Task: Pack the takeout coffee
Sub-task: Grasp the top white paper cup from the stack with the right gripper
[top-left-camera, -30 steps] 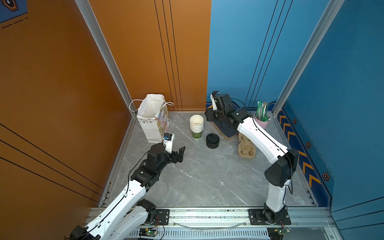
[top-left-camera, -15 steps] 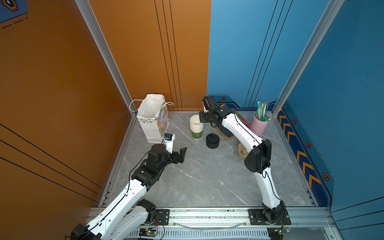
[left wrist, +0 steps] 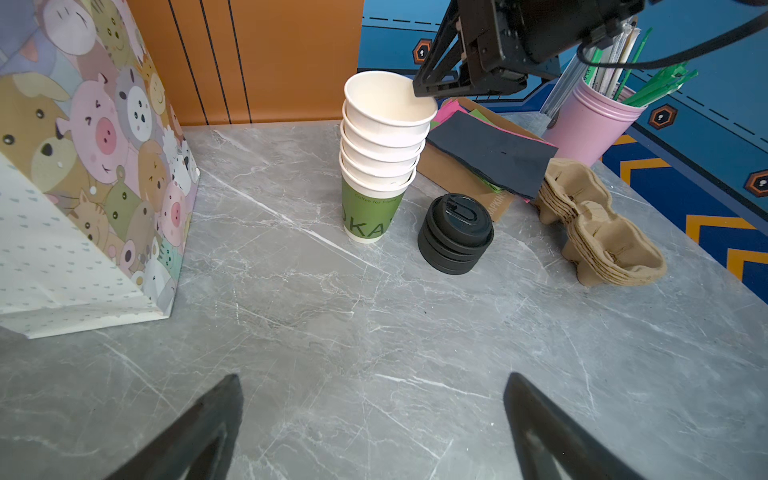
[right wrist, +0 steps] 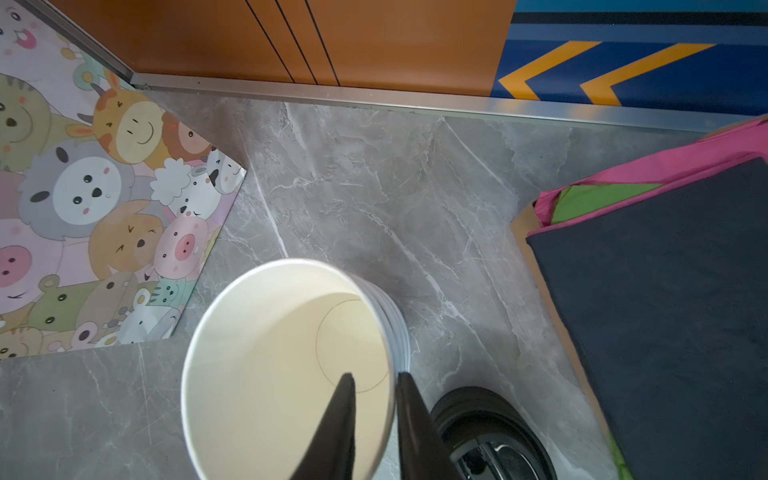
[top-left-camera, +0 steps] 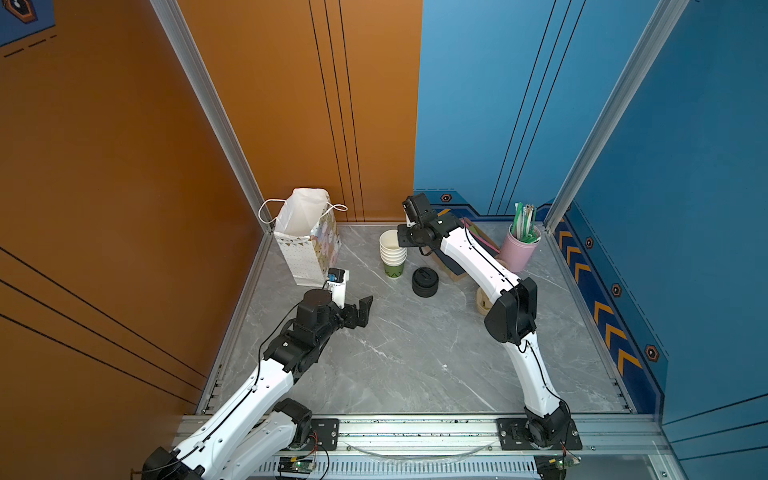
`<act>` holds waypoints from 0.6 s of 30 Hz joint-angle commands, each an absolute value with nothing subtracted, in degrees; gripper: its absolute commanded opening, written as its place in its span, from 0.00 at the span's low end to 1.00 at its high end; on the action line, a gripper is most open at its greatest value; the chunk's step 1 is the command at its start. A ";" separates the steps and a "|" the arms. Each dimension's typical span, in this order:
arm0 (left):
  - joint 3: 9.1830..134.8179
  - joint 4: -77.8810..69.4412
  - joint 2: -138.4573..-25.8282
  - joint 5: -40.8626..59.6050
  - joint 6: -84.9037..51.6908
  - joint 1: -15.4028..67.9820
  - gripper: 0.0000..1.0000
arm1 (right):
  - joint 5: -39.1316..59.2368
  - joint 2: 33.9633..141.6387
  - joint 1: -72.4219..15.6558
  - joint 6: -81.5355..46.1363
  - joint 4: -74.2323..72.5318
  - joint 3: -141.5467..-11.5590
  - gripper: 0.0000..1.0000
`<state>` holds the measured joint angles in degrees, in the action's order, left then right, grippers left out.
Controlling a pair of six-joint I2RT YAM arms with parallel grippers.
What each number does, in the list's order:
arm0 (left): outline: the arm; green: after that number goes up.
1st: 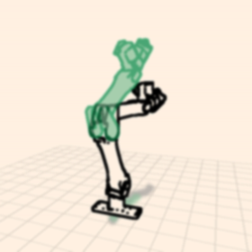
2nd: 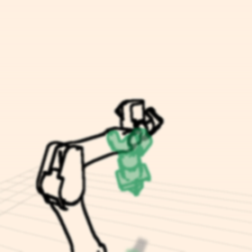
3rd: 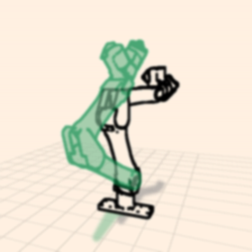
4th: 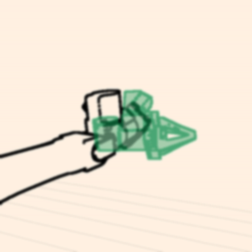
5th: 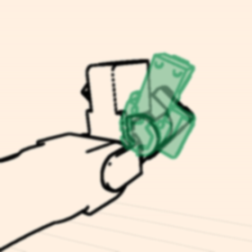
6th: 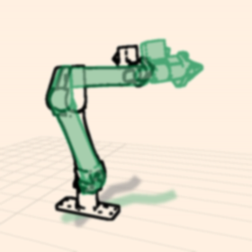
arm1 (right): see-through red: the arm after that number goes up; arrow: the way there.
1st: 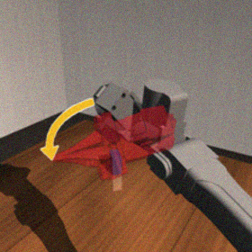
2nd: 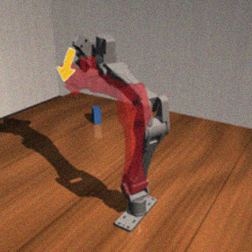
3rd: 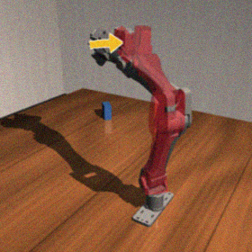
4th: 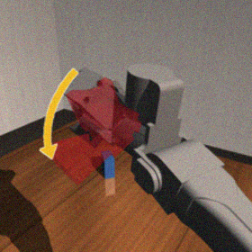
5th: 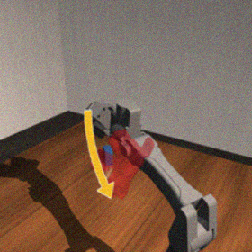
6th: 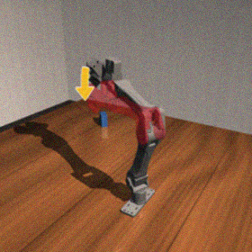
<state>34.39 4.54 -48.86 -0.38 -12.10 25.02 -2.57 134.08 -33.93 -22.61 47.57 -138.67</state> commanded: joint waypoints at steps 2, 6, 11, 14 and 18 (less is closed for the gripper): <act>33.31 4.57 -48.86 -1.20 -13.01 24.52 0.98 | -1.91 134.82 -33.21 -23.90 48.95 -140.51 0.16; 33.12 4.66 -48.79 -1.67 -13.18 24.50 0.98 | -1.85 135.31 -33.13 -24.08 48.91 -140.59 0.10; 33.09 4.76 -48.69 -2.03 -13.32 24.47 0.98 | -1.50 135.36 -32.98 -24.62 48.82 -140.82 0.05; 32.96 4.80 -48.60 -2.11 -13.49 24.49 0.98 | -1.24 135.26 -32.93 -24.70 48.93 -141.17 0.00; 33.04 4.77 -48.63 -2.20 -13.71 24.52 0.98 | -0.73 134.83 -32.82 -24.97 48.83 -141.76 0.00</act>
